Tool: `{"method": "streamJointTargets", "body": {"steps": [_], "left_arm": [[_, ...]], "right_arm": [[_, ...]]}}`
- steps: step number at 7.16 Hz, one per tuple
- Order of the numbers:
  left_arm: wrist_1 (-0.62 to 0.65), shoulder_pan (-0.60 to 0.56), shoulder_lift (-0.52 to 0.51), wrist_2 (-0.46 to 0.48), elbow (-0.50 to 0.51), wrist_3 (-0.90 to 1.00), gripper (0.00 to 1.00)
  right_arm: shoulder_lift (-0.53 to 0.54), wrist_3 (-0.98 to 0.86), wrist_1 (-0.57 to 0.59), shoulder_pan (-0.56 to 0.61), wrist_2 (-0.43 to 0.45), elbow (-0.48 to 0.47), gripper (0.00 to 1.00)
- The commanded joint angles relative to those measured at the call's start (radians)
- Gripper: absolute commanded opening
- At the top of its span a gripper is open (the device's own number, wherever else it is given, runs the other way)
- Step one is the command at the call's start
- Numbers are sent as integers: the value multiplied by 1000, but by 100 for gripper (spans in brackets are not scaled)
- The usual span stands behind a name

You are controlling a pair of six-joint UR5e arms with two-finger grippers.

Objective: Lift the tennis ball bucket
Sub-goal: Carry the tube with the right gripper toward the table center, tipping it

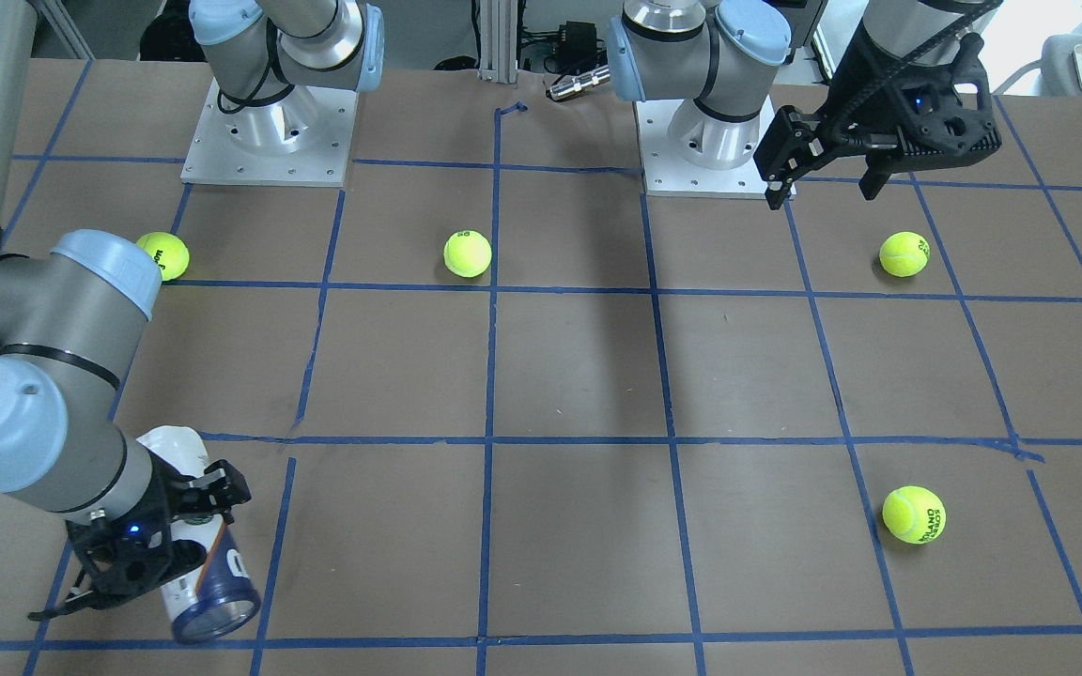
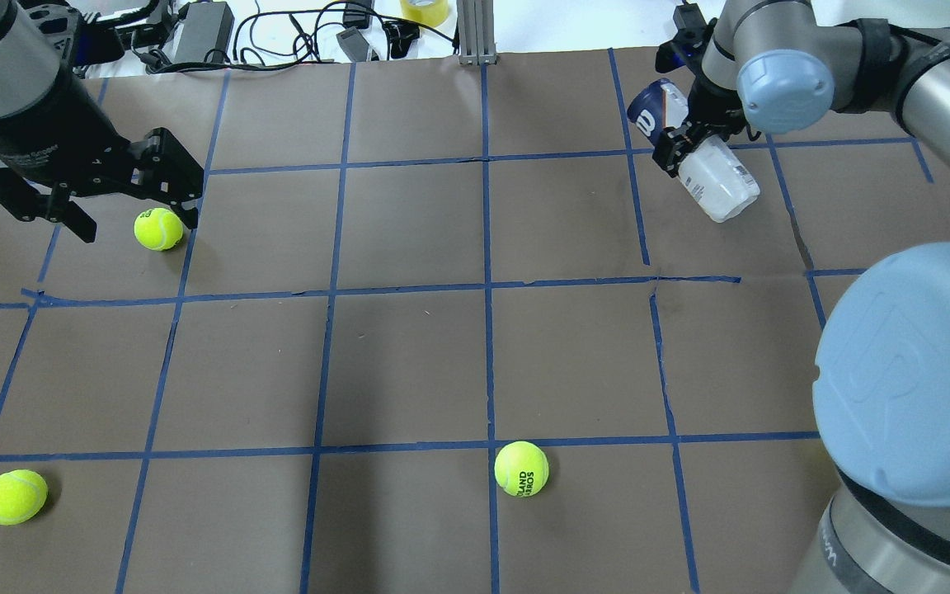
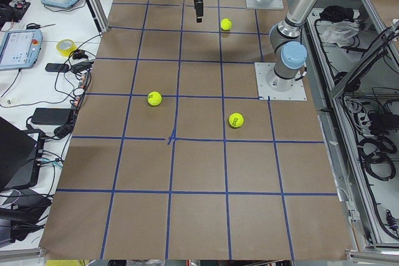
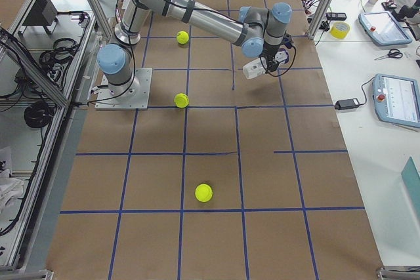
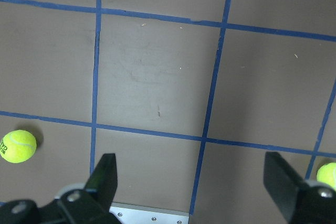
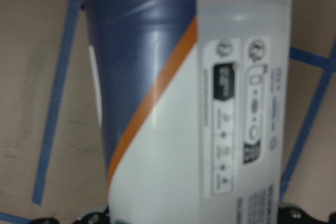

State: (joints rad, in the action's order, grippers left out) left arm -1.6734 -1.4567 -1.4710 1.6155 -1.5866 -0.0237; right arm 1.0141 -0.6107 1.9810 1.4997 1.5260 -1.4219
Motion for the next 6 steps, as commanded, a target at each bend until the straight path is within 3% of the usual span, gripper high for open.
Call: {"method": "streamJointTargets", "body": {"steps": [1,3,6], "left_arm": [[6,16,0,0,2,5,100],[12,34,-5,0,8,20,100],[-2,124,3,12,0,295,100]], "right_arm": [[1,-66,71,132,-27,1,72],[-6,-101,156,252,-15,-3,73],[-47,-158,272,384,-21,-3,74]]}}
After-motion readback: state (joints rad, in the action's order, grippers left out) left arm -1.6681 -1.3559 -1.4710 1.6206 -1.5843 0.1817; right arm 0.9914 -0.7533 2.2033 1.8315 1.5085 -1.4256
